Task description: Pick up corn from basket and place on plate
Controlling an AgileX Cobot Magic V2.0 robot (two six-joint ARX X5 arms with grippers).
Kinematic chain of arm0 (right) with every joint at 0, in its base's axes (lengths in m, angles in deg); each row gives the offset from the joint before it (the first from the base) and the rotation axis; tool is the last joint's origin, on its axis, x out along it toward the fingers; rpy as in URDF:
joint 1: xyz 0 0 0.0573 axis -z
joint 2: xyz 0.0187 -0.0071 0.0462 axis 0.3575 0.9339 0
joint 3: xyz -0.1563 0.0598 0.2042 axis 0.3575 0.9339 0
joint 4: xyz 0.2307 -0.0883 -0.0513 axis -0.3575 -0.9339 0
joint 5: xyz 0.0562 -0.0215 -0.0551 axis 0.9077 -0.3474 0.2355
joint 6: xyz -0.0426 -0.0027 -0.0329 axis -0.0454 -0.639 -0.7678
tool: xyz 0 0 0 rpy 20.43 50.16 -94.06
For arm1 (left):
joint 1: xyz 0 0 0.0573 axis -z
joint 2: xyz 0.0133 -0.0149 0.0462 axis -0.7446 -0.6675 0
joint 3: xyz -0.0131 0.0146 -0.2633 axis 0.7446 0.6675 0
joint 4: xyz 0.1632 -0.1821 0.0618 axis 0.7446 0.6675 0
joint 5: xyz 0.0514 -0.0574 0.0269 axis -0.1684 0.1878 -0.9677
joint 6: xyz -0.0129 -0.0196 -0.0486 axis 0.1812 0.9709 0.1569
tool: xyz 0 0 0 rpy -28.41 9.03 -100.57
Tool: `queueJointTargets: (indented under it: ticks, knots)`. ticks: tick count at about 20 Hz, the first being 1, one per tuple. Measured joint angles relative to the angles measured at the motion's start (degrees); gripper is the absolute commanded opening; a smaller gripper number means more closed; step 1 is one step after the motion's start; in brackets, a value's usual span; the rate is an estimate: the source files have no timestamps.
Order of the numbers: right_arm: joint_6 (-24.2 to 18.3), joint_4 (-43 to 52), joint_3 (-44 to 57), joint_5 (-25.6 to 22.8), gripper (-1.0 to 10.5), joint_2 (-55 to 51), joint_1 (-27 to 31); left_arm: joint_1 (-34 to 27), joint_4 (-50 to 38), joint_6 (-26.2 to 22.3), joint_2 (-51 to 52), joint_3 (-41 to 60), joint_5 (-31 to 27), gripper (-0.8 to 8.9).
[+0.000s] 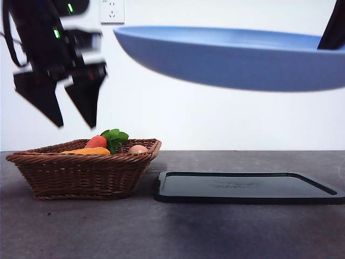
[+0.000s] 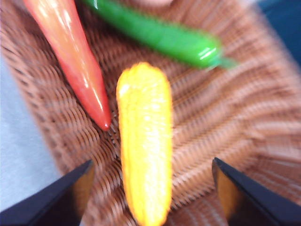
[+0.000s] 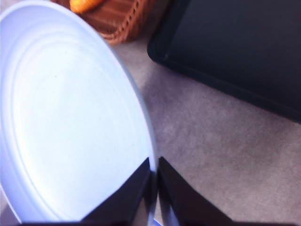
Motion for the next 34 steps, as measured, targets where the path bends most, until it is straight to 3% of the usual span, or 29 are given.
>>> queueJointTargets:
  ticks: [15,19,25,31,34]
  knots:
    - [0.8,-1.2,0.0,-0.3,0.0,-2.5,0.0,0.5,-4.7,-1.1,-11.1,0.0,-1.0,3.99]
    - [0.8,-1.2,0.0,-0.6,0.0,-2.5,0.0,0.5,-4.7,-1.1,-11.1,0.0,-1.0,2.79]
    - [0.8,-1.2,0.0,-2.0,0.0,-2.5,0.0,0.5,-3.7,-0.6,-11.1,0.0,-1.0,1.83]
    - [0.8,-1.1,0.0,-2.2,0.0,-2.5,0.0,0.5,-1.5,0.5,-11.1,-1.4,-1.0,1.64]
    - [0.8,-1.0,0.0,-5.6,0.0,-2.2,0.0,0.5,2.3,1.4,-11.1,-5.7,-0.8,1.64]
